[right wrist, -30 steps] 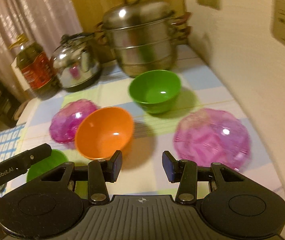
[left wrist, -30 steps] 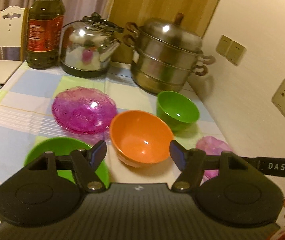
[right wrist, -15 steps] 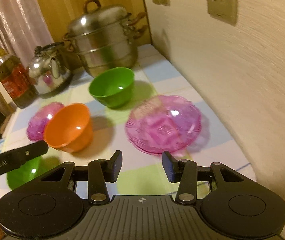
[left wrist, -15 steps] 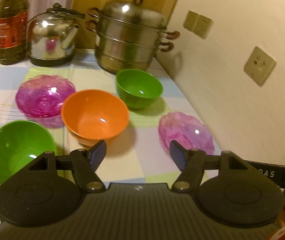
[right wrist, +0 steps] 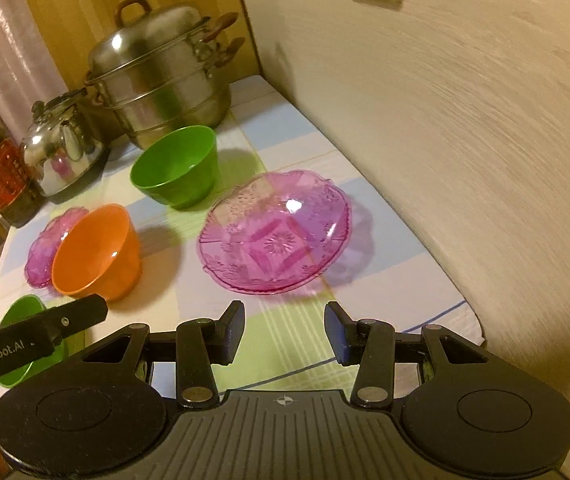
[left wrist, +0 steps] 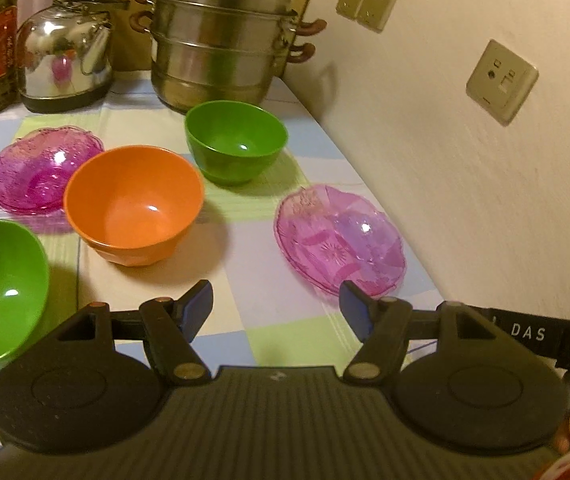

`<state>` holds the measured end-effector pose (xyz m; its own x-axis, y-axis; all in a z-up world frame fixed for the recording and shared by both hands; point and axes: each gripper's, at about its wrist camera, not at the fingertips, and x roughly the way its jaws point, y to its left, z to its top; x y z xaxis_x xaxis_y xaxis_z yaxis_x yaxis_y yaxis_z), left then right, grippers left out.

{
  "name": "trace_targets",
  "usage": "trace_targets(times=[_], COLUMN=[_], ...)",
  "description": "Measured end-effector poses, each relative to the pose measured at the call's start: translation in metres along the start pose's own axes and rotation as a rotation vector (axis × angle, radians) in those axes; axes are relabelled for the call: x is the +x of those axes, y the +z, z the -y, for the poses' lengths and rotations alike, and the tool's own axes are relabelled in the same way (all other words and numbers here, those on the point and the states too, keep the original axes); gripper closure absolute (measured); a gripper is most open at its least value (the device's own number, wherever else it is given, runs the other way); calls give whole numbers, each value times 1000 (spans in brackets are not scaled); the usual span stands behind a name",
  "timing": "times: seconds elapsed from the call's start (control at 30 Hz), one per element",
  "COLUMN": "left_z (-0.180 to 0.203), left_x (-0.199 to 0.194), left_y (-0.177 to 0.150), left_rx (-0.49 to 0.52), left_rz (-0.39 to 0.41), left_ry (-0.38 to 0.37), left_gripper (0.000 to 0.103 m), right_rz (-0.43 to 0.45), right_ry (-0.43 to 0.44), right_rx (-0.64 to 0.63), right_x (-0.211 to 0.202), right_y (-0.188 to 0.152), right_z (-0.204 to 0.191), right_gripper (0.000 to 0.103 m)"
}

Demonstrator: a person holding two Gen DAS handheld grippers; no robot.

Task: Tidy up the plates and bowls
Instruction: 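Withdraw both grippers and move toward the pink plate by the wall, then lower both grippers to the rim of the pink plate by the wall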

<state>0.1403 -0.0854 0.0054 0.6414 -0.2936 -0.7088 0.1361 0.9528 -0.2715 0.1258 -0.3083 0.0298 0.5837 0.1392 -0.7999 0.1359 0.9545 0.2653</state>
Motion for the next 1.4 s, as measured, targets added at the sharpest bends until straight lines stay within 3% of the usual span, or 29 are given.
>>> trace_targets(times=[1.0,1.4], left_z=[22,18], left_x=[78,123], left_y=[4,9], left_rx=[-33,-126], left_rz=[-59,-69], left_ry=[7,-4], left_gripper=[37,48], right_rz=[-17,-10], right_ry=[-20,-19], right_rx=[96,61], right_x=[50,87], right_y=[17,36], right_z=[52,56], right_gripper=[58,59])
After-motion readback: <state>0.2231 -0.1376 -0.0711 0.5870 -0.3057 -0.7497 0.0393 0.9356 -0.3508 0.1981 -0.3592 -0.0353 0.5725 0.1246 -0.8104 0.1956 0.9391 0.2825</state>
